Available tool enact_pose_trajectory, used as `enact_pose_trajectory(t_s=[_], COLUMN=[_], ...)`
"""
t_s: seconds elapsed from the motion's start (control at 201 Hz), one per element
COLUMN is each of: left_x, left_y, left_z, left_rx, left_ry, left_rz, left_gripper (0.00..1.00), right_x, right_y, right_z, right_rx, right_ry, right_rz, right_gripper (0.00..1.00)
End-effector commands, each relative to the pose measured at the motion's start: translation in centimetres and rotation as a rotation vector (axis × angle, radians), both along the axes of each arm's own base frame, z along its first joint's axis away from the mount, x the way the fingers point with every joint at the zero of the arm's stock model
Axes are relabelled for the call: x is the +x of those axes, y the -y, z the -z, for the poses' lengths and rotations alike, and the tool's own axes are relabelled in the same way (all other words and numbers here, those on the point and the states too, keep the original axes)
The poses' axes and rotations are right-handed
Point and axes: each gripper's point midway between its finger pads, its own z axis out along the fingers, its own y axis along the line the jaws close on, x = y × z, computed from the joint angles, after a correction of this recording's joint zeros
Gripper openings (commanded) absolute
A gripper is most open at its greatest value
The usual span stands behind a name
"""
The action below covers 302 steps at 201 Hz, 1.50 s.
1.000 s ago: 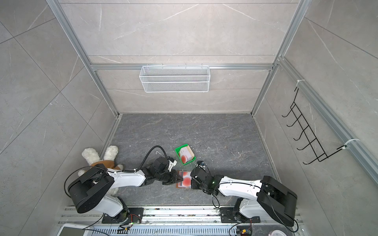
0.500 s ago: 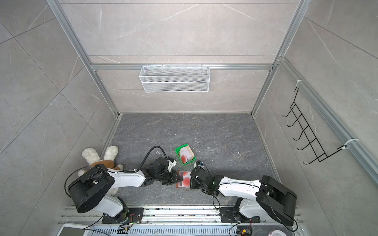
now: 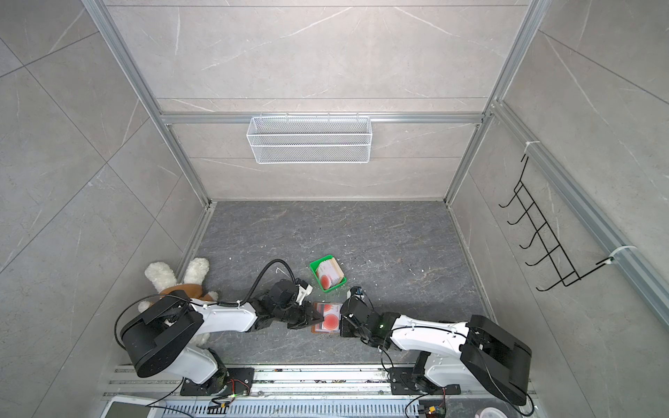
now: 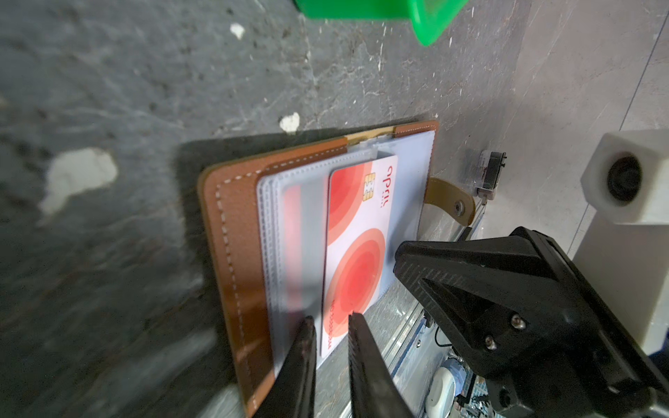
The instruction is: Put the credit cards into the card holder
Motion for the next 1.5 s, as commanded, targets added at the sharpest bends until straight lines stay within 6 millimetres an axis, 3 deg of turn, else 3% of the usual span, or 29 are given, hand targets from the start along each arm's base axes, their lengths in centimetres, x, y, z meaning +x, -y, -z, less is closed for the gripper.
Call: enact_pose_trajectory(t_s=[0.0, 0.209, 0.558, 0.826, 1.11, 1.499], left_x=[0.0, 0.1, 0.1, 0.0, 0.0, 0.9], left_y=[0.1, 0.3, 0.1, 0.1, 0.4, 0.8], left_z=[-0.2, -0.4, -0.2, 0.0, 0.1, -0.9], left_rx=[-0.020, -0.057, -0.048, -0.048, -0.052, -0.094], left_ry=[-0.005, -0.018, -0.016, -0.020, -0.038, -0.056], left_rz=[-0.001, -0.009, -0.013, -0.011, 0.001, 0.021], left_gripper=[0.20, 0.20, 0.20, 0.19, 0.19, 0.20], right_x=[-0.6, -0.6, -0.9, -1.2, -0.9, -0.4], right_y=[-0.1, -0.3, -0.2, 0.0, -0.4, 1.0], right_z=[0.9, 1.3, 0.4, 1.9, 2.2, 2.2], right_rx=[-0.015, -0.015, 0.025, -0.014, -0.016, -0.097], right_ry=[-0.018, -0.026, -0.007, -0.046, -0.045, -0.043], right_rz=[-0.034, -0.039, -0.041, -0.043, -0.045, 0.004], right_gripper=[0.15, 0.15, 0.15, 0.15, 0.15, 0.14])
